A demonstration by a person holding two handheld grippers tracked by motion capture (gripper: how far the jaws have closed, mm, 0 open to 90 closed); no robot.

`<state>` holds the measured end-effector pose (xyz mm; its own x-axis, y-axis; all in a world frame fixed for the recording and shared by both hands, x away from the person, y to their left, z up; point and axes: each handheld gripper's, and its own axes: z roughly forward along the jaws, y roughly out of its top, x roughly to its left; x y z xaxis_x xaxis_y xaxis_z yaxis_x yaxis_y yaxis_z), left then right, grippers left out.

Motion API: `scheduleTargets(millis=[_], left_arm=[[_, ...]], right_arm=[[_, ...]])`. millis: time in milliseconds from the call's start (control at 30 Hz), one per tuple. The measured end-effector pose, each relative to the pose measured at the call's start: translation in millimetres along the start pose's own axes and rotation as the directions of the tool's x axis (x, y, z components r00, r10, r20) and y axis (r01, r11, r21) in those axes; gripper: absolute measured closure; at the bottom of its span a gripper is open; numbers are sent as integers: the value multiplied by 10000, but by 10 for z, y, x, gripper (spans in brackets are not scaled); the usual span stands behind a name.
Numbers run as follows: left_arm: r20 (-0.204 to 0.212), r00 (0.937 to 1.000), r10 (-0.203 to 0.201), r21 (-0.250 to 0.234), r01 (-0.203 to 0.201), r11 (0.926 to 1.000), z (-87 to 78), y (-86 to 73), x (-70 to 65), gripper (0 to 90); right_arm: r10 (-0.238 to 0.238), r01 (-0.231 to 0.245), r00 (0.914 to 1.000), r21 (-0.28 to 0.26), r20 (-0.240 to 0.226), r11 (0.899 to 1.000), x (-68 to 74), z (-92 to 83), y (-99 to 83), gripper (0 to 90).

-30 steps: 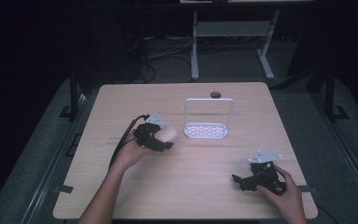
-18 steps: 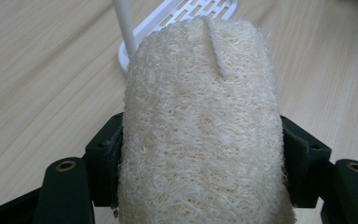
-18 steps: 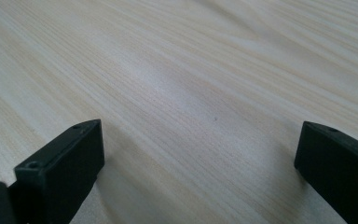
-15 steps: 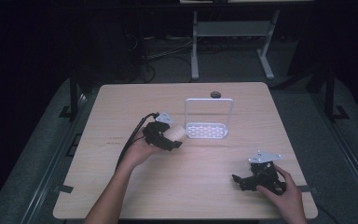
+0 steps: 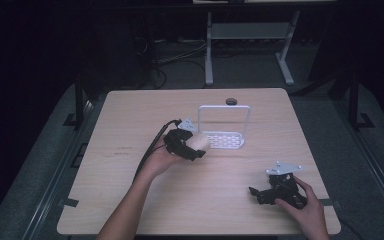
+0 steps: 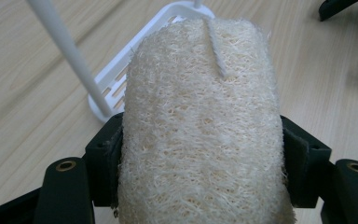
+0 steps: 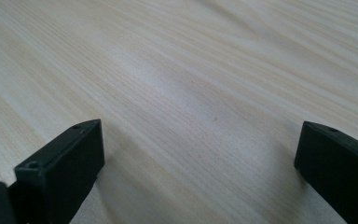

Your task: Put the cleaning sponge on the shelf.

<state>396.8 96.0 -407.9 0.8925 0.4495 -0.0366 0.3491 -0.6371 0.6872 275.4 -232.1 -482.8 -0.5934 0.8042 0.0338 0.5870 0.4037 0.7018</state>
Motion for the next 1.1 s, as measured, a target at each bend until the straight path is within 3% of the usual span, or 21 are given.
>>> scheduleTargets(millis=[567, 1100], left_arm=[[77, 10000, 31, -269, -29, 9996, 240, 220, -87, 293], [-21, 9996, 273, -4, -273, 9996, 490, 415, -106, 294]], right_arm=[[36, -36, 10000, -8, -24, 10000, 3, 0, 1, 12], [36, -36, 10000, -7, -10, 10000, 3, 0, 0, 12]])
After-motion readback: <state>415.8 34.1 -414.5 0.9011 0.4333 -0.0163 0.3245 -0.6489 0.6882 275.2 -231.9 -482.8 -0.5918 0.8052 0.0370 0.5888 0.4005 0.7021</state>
